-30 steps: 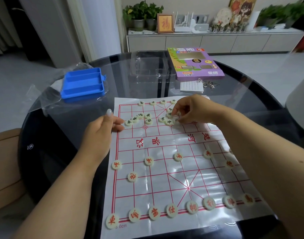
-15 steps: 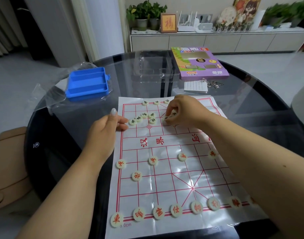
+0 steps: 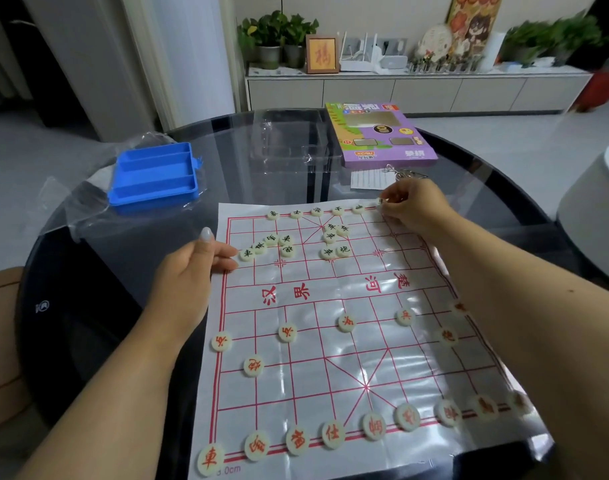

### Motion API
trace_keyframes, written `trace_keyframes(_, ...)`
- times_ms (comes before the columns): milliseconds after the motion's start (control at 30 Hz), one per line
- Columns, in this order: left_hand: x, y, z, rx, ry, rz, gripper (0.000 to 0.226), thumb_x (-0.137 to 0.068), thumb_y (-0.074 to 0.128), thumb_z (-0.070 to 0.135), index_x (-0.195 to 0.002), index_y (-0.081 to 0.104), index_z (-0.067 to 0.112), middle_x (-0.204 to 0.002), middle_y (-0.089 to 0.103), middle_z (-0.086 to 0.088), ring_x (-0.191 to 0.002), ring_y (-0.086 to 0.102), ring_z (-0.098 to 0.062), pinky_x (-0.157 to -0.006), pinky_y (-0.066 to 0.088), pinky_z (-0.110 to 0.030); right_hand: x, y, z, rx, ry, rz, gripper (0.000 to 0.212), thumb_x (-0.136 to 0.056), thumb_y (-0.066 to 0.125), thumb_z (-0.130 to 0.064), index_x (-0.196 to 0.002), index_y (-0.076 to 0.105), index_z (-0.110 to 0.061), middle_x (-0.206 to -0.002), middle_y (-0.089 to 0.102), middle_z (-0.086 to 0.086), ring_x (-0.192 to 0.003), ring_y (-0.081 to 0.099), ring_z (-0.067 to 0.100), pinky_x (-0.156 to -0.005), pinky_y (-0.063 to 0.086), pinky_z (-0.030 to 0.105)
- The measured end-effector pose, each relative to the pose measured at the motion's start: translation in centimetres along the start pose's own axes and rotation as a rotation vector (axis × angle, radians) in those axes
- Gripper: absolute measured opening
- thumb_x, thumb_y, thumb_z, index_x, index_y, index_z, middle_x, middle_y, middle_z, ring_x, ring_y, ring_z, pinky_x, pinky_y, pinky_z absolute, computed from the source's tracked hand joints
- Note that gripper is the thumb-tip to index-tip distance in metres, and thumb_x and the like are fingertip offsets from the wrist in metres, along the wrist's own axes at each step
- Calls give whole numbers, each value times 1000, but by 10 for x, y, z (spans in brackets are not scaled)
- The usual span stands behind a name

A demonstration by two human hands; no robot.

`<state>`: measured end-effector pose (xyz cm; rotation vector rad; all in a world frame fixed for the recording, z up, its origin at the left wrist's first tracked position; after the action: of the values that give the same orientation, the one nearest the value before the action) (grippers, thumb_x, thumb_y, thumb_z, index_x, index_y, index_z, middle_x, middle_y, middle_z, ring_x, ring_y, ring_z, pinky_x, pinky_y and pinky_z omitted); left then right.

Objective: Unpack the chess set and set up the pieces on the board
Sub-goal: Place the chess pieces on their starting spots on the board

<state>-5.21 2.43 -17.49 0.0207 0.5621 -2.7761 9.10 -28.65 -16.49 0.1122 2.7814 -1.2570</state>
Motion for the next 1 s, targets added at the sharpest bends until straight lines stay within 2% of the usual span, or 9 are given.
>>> trace_keyframes(133,1,0,0,-17,-5,2,53,-96,27,52,-95,64,15,-88,68,2,-66,63,10,-45,43,-5,-7,5,7,43,4,3,13,-83,63,-14,-90,67,-23,-72,56,-11,-72,52,14,-68,43,24)
trace_keyframes(267,1,1,0,-26,-1,1,53,-96,27,51,-95,64,14,-88,67,2,-65,61,13,-44,42,-4,-10,8,6,63,9,-40,12,-82,70,-19,-93,67,-22,-73,55,-9,-69,50,12,-62,40,22)
trace_keyframes(400,0,0,-1,-27,-1,-1,53,-96,27,52,-94,64,15,-88,67,2,-66,62,12,-45,42,-4,-11,8,2,102,24,-66,15,-83,70,-24,-98,69,-21,-77,55,-5,-73,50,16,-55,36,21)
trace_keyframes(500,0,0,-2,-30,-3,0,51,-97,27,52,-93,64,17,-88,68,3,-67,63,11,-45,43,-5,-11,8,3,99,51,-72,22,-82,70,-24,-103,68,-20,-77,53,-7,-75,51,16,-61,37,23)
trace_keyframes(567,-1,0,-2,-30,-9,1,50,-97,27,52,-93,64,17,-87,68,3,-67,64,9,-45,44,-6,-11,6,3,17,72,-54,29,-82,69,-16,-111,66,-18,-74,52,-7,-67,50,15,-62,38,23)
trace_keyframes(633,-1,0,-1,-23,-14,0,51,-96,28,52,-93,64,17,-87,68,3,-68,65,7,-46,46,-7,-8,2,-2,-37,46,-6,34,-81,68,-10,-114,64,-15,-68,49,-7,-58,46,10,-54,37,22)
trace_keyframes(767,-2,-1,-2,-11,-10,-4,52,-97,27,53,-94,65,16,-88,69,3,-69,66,4,-49,48,-9,3,3,-30,-1,-104,108,29,-78,73,-17,-106,68,-18,-67,46,-9,-57,42,5,-52,33,21)
trace_keyframes(867,-3,-1,-2,-11,-11,-5,53,-97,27,53,-95,65,16,-89,69,2,-70,68,-1,-51,48,-10,15,17,-57,-58,-197,-12,19,-79,74,-20,-98,70,-19,-65,48,-7,-56,42,7,-55,36,23)
trace_keyframes(1000,-3,0,-3,9,-7,5,54,-98,28,51,-96,66,13,-89,69,0,-70,65,7,-49,45,-5,34,43,-93,17,-340,-199,18,-79,74,-29,-96,71,-23,-80,56,-8,-68,50,6,-59,41,21)
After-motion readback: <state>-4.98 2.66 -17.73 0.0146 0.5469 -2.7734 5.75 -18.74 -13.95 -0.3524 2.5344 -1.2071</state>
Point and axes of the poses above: each hand's wrist, its own x-axis away from the middle knuckle, its own y-axis out of the palm, z = x × y, the point moved 2 cm from there along -x, towards the middle knuckle
